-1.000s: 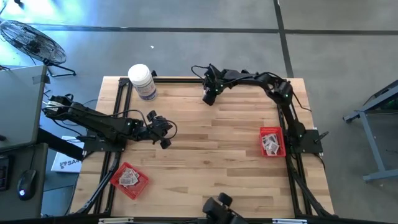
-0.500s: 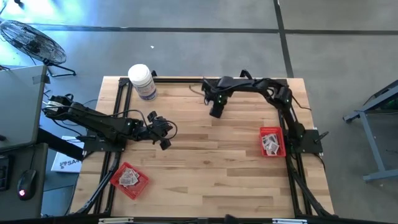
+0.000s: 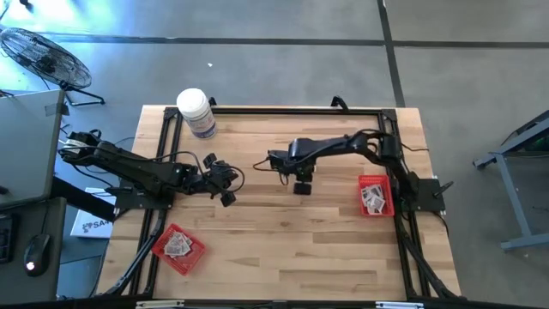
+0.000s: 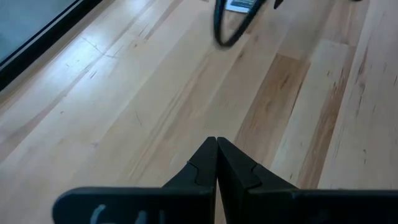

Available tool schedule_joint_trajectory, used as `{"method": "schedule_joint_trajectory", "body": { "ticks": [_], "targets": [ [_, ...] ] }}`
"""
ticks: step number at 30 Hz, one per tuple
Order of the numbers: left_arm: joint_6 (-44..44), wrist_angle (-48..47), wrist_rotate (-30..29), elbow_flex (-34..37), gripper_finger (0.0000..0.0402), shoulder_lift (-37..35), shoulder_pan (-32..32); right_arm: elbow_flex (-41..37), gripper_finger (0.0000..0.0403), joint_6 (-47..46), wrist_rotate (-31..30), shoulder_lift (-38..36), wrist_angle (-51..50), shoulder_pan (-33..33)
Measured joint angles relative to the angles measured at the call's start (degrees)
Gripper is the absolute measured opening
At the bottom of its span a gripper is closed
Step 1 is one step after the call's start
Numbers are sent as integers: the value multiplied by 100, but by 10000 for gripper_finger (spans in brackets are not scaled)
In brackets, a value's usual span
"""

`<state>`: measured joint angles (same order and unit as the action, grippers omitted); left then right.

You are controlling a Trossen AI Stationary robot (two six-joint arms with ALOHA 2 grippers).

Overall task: Pick & Place First Aid Supplies
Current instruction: Put the towelette pack into the right red bin

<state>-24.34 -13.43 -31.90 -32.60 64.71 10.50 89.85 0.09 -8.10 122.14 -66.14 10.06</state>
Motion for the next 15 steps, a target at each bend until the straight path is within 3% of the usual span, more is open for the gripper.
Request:
{"method": "schedule_joint_trajectory", "body": {
  "ticks": [15],
  "targets": [
    [-100,1,31,0,1,0,0,-297,76,-1572,-191,-141,1082,21]
  ]
}}
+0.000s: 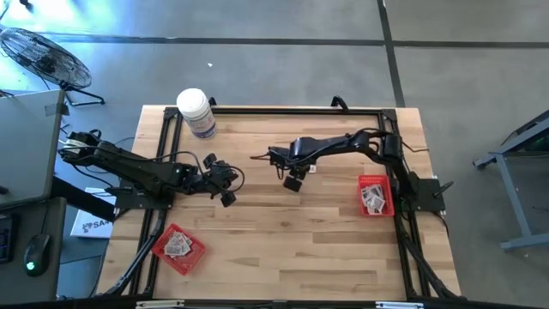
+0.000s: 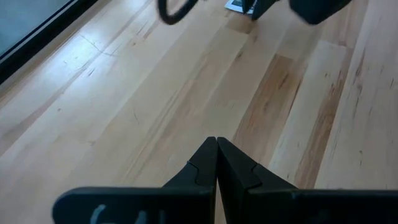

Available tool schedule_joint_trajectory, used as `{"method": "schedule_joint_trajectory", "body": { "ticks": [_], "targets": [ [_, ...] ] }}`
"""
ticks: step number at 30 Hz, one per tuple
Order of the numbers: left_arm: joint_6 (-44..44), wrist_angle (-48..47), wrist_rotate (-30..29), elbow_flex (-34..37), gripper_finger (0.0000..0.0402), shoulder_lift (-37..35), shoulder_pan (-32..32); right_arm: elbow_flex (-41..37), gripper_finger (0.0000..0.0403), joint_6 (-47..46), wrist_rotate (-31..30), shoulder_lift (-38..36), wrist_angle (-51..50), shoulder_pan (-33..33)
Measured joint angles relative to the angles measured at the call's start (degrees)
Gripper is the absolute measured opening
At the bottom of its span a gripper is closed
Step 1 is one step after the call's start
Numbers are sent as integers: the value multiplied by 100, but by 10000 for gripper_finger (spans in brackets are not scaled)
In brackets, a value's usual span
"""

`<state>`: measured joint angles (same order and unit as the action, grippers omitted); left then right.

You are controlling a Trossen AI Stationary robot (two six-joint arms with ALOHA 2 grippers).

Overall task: Pick & Place First Aid Supplies
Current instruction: Put the towelette pack into the right red bin

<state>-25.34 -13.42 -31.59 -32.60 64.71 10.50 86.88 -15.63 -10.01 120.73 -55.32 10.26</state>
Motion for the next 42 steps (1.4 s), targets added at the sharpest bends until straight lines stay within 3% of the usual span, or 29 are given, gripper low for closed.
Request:
{"method": "schedule_joint_trajectory", "body": {
  "ticks": [9,42],
  "targets": [
    [-2,-1,1,0,1,0,0,-222,76,-726,118,-22,147,179],
    [-2,-2,14,0,1,0,0,-233,76,-1159,212,-104,-502,189]
  ]
}}
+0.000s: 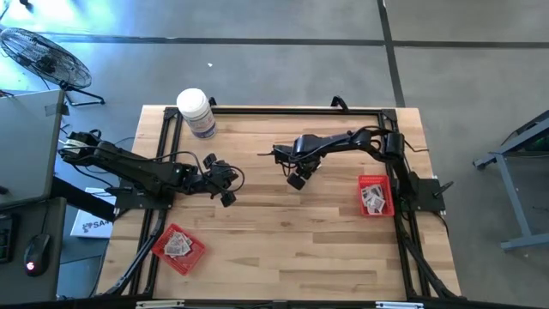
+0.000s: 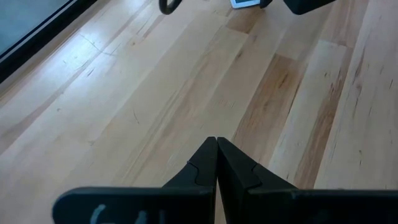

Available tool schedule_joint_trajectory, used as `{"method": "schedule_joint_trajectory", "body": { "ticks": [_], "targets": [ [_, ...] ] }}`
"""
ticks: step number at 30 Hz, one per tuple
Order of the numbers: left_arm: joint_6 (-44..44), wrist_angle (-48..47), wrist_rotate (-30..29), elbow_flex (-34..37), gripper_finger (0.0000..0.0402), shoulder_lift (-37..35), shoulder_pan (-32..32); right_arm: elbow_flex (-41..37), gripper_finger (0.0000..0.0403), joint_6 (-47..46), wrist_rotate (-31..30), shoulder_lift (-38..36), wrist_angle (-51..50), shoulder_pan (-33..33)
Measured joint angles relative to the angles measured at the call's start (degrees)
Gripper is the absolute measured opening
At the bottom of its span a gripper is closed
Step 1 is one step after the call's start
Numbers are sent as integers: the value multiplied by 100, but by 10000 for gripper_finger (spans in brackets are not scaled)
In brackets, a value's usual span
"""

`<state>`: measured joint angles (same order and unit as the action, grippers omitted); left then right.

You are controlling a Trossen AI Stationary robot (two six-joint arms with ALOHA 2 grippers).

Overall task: Pick & Place First Aid Supplies
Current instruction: Put the towelette pack into the right red bin

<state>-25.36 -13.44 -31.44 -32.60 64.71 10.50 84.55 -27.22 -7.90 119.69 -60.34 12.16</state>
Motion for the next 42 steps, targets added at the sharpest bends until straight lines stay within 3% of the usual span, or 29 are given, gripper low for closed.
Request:
{"method": "schedule_joint_trajectory", "body": {
  "ticks": [25,36,42],
  "targets": [
    [0,3,-7,0,1,-1,0,-369,74,-218,447,-45,300,275],
    [-2,3,-7,0,1,0,0,-374,5,-79,417,-30,324,322],
    [-2,3,-7,0,1,-2,0,-327,4,171,373,-27,272,316]
  ]
}}
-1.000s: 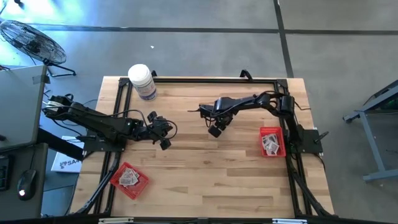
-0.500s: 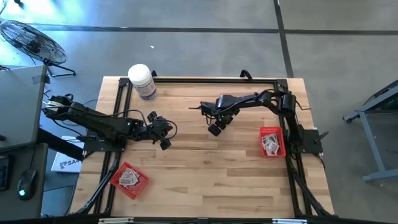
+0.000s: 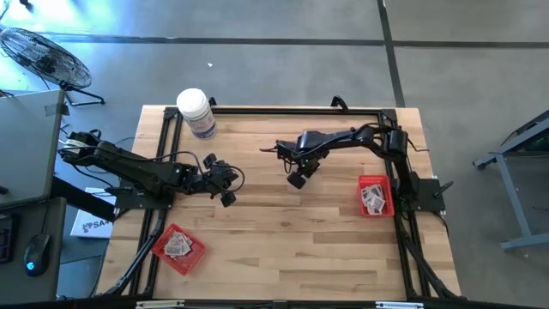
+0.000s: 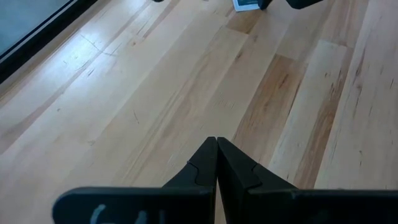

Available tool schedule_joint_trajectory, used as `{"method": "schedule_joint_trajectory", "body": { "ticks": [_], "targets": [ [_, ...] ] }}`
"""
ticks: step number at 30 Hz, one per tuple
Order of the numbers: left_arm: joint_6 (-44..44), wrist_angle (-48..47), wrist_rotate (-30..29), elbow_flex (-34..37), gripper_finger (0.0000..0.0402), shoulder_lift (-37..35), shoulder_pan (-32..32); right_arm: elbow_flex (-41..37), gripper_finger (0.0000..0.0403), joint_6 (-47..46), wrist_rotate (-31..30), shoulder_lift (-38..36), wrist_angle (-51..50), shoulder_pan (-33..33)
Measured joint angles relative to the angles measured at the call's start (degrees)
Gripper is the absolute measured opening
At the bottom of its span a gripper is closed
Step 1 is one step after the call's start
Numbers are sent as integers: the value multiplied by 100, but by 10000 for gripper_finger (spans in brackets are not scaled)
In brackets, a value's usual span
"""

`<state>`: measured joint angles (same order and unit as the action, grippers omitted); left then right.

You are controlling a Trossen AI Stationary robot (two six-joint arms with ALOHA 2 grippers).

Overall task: Pick & Place First Aid Supplies
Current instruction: Put the towelette pack into the right red bin

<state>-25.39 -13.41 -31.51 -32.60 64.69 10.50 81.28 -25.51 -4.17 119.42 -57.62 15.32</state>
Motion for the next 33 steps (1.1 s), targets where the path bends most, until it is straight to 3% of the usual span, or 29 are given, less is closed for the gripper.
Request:
{"method": "schedule_joint_trajectory", "body": {
  "ticks": [6,18,27,33],
  "targets": [
    [0,-3,-2,0,1,2,0,10,2,89,-125,-270,-137,-60],
    [0,-79,2,0,1,2,0,24,1,-379,-378,-1451,-1532,-162],
    [0,-179,72,0,1,1,0,26,1,-1640,-765,-2305,-3214,-754],
    [0,-179,71,0,1,2,0,-624,1,-2557,-342,-3078,-3143,-1470]
  ]
}}
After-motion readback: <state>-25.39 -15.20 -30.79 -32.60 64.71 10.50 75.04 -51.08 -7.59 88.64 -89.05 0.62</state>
